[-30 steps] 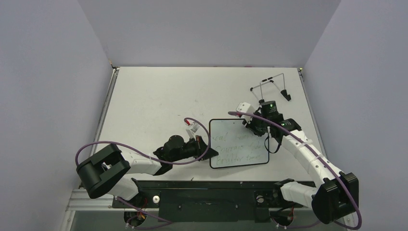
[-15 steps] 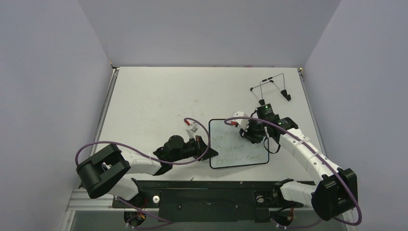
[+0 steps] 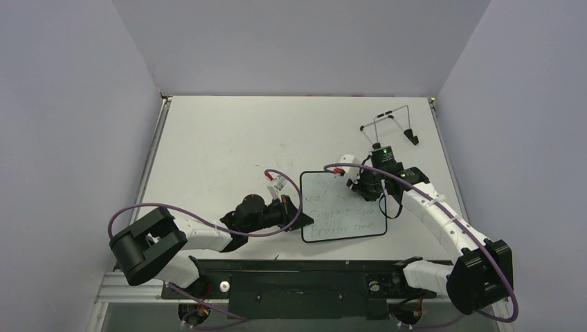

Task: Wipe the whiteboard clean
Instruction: Erase the whiteboard at the center of the board.

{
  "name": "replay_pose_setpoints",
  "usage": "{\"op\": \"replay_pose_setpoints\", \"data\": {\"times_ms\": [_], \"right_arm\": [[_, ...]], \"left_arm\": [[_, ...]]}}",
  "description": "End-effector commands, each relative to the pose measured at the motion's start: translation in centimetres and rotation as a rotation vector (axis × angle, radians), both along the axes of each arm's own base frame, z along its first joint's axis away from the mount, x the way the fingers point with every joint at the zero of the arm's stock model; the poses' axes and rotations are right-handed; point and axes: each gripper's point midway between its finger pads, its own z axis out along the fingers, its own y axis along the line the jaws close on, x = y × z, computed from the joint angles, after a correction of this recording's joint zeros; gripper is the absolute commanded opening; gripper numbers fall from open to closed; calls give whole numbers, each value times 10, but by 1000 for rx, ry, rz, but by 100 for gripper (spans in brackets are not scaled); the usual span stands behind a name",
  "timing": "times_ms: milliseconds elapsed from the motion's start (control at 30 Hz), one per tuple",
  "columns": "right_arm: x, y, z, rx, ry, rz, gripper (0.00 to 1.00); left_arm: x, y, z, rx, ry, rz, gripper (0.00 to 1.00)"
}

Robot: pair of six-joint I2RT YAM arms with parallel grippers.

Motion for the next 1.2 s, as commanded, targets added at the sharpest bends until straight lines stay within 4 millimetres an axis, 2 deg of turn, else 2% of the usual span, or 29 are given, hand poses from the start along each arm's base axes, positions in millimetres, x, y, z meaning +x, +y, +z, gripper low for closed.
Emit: {"op": "replay_pose_setpoints", "data": {"times_ms": [0, 67, 167, 233, 300, 400, 433, 533, 600, 667, 700, 767, 800, 867, 1000, 1167], "right_arm": [[-35, 31, 1, 45, 100, 262, 0], [-29, 27, 2, 36, 88, 217, 0], [8, 1, 8, 2, -25, -40, 0], [20, -12, 10, -13, -61, -127, 0], [23, -16, 9, -18, -66, -147, 0], [16, -12, 6, -16, -33, -110, 0], [11, -5, 4, -5, -12, -49, 0], [-20, 16, -5, 10, 89, 161, 0], [-27, 22, -5, 17, 109, 198, 0], [-19, 18, -4, 8, 86, 136, 0], [-4, 16, 0, 8, 27, 78, 0], [19, -4, 6, -27, -56, -91, 0], [23, -12, 7, -45, -70, -140, 0], [22, -14, 7, -51, -71, -132, 0], [7, -4, 5, -44, -9, -12, 0], [-32, 23, 0, 30, 121, 228, 0]], "left_arm": [[1, -2, 16, -17, -102, -19, 0], [1, -1, 16, -15, -106, -20, 0], [1, -1, 16, -11, -113, -21, 0], [1, -1, 16, -10, -116, -22, 0], [1, -1, 16, -9, -120, -23, 0], [1, -1, 17, -6, -123, -25, 0], [1, -1, 17, -6, -126, -25, 0], [1, -1, 18, -6, -130, -26, 0], [2, -1, 19, -6, -133, -24, 0], [1, 0, 18, -4, -132, -23, 0], [1, 1, 18, -4, -132, -21, 0], [1, 1, 16, -3, -131, -20, 0], [1, 1, 16, -3, -132, -19, 0], [1, 1, 16, -2, -133, -19, 0], [1, 1, 15, -2, -133, -18, 0], [1, 3, 17, -6, -136, -13, 0]]}}
